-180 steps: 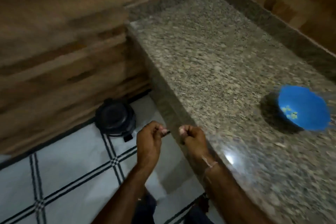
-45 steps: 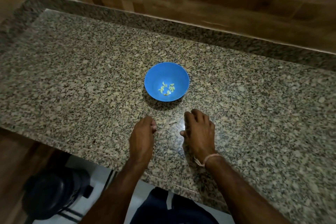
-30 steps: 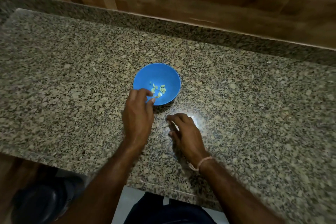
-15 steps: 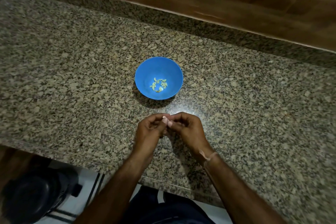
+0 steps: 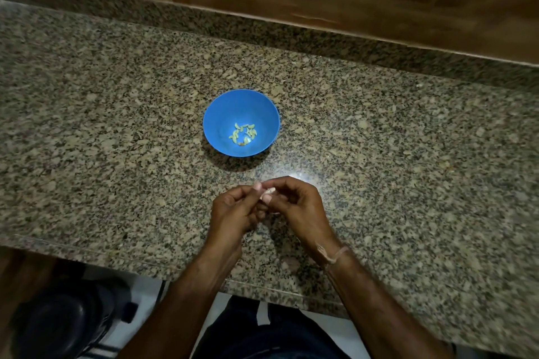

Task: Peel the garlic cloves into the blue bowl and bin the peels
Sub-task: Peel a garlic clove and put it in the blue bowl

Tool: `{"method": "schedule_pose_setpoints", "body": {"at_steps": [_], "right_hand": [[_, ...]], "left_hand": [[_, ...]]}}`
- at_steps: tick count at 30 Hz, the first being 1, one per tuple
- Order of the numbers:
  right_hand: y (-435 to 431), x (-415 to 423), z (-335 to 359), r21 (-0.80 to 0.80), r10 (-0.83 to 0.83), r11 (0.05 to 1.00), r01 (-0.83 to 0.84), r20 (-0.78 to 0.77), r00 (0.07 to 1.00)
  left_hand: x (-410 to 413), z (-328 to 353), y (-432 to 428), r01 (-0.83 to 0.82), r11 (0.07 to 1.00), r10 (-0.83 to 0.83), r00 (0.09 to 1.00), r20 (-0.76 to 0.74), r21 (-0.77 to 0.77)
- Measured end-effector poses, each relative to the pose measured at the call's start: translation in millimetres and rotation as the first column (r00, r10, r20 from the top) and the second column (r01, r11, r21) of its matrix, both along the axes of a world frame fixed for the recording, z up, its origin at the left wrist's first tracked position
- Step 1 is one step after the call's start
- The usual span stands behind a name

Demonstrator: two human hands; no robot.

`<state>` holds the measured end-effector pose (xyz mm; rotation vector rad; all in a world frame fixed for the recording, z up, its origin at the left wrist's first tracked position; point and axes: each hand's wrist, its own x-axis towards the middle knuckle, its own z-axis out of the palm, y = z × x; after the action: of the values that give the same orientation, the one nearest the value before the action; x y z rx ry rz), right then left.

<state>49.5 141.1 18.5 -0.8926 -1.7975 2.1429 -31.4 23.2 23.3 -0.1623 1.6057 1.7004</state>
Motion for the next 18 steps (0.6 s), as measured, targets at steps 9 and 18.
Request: {"method": "schedule_pose_setpoints", "body": {"at_steps": [9, 18], "right_hand": [[1.3, 3.2, 8.9, -0.117, -0.079, 0.99, 0.075, -0.034, 0.996], [1.8, 3.7, 11.2, 0.066, -0.017, 0.998, 0.018, -0.018, 1.0]], "left_hand": [[1.9, 2.8, -0.7, -0.024, 1.0, 0.024, 0.987, -0.158, 0.0], [6.4, 0.3, 1.4, -0.082, 0.994, 0.085, 0.995, -0.048, 0.072]]}}
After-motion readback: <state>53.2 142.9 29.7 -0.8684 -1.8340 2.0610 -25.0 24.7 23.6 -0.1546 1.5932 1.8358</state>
